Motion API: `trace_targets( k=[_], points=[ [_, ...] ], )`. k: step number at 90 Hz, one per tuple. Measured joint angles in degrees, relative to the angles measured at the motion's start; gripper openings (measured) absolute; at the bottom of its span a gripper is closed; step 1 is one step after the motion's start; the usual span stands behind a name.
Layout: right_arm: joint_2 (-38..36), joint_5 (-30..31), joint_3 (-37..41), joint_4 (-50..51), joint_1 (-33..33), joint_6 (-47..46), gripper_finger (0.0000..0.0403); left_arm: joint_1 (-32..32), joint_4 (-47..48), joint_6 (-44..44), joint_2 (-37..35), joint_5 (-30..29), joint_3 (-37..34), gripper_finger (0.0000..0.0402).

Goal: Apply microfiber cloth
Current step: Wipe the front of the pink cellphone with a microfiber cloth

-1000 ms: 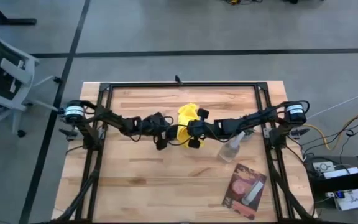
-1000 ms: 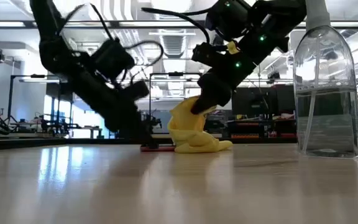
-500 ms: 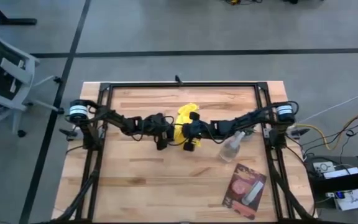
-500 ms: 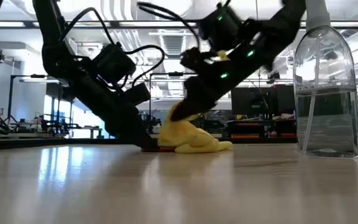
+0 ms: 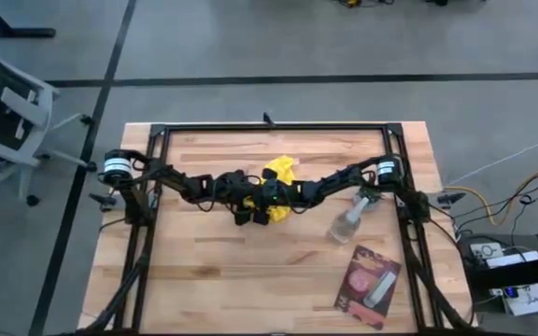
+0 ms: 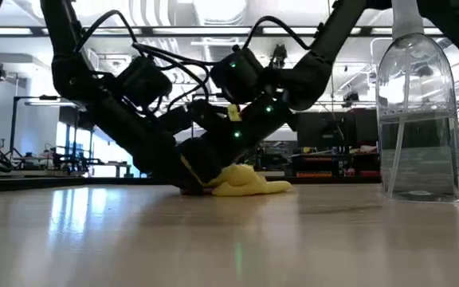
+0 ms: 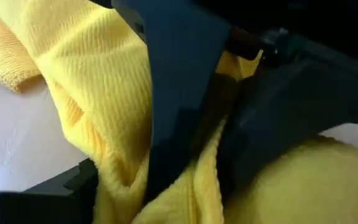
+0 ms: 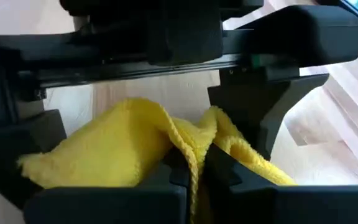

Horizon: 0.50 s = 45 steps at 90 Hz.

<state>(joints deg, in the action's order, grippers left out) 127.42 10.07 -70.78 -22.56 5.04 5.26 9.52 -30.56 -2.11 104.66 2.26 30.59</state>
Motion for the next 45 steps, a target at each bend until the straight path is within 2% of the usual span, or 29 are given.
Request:
trace_targets(
  k=[12,29,45],
  points=[
    [-1.11,2.11,0.59,2.97,0.02,-0.46,0.0000,-0.04,-0.05,-0.48,-0.02,-0.36,-0.06,0.0319],
    [-2.86,4.10,1.25,4.79,-0.07,-0.97,0.0000,-0.10,-0.13,-0.54,-0.02,-0.48,-0.11,0.0320],
    [-4.00,10.04,2.99,5.09,-0.94,0.13,0.0000,-0.11,0.02,-0.59,-0.02,-0.57,-0.11,0.0321]
  ],
)
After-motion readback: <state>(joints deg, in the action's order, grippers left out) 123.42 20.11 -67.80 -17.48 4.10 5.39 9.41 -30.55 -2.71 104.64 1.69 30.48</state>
